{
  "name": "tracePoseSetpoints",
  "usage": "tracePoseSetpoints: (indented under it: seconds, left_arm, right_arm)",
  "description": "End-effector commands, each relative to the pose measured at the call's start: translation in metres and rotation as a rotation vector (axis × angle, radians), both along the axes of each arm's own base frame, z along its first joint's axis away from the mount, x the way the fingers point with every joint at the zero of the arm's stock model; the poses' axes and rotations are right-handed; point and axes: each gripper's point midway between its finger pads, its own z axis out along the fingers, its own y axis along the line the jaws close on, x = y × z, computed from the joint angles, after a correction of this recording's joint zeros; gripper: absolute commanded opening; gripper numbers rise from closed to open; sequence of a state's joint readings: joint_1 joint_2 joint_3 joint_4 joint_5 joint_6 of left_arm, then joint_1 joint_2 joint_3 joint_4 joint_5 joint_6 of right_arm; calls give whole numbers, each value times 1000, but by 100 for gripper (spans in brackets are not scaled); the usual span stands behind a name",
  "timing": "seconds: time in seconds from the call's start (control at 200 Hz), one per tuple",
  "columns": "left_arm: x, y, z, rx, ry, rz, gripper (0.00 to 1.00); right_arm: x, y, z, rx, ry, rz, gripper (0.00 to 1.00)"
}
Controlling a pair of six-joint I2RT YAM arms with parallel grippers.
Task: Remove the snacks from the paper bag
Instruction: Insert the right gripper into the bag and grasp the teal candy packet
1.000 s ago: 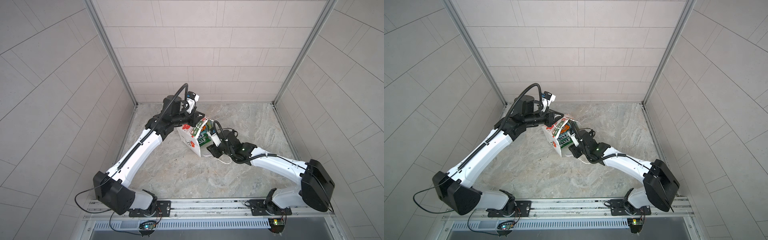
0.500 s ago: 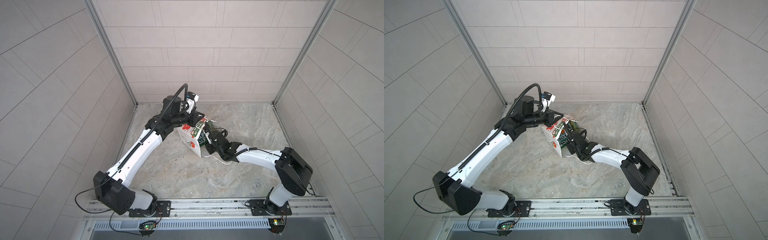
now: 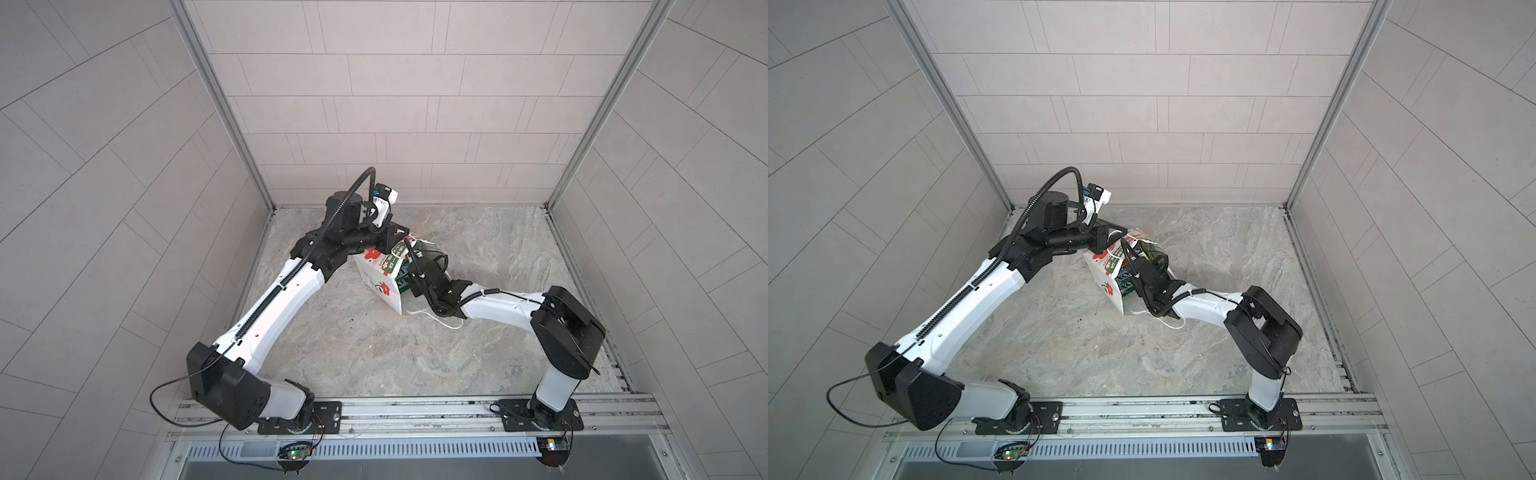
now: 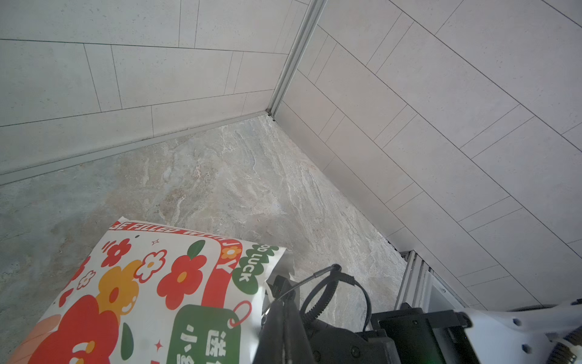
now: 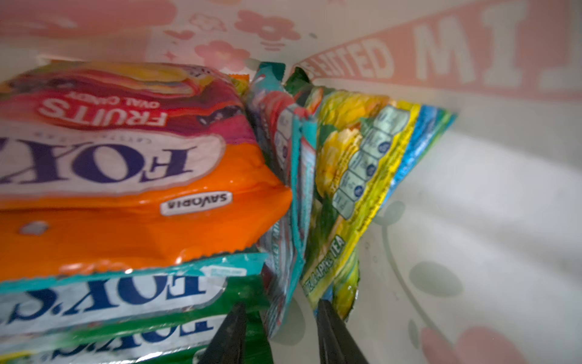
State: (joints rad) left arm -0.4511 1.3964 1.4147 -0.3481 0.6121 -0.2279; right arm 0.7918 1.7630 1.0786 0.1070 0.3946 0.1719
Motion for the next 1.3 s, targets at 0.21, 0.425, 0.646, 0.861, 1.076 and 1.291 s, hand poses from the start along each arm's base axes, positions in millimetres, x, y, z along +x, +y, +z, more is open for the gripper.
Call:
tracePoseSetpoints:
  seconds: [0.21,0.425,0.646,0.861,1.076,1.291]
  left_arm:
    - [-10,2,25,-44,-72,-25,0]
    - [-11,1,26,-48,-73,-33,0]
    - [-12,1,26,-48,-73,-39,0]
    - [-11,2,25,-44,-73,-33,0]
    - [-6,5,20,-28,-71,-4,0]
    - [3,11,13,2,-66,50,0]
  right_arm:
    - [17,-3,-4,-45,-19,-81,39]
    - [23,1,-5,-47,-21,-96,41]
    - [27,5,-10,-31,-7,-92,40]
    - [26,8,-13,-20,4,-82,17]
    - [14,8,-6,26,11,-32,0]
    - [-6,3,6,86,16,18,0]
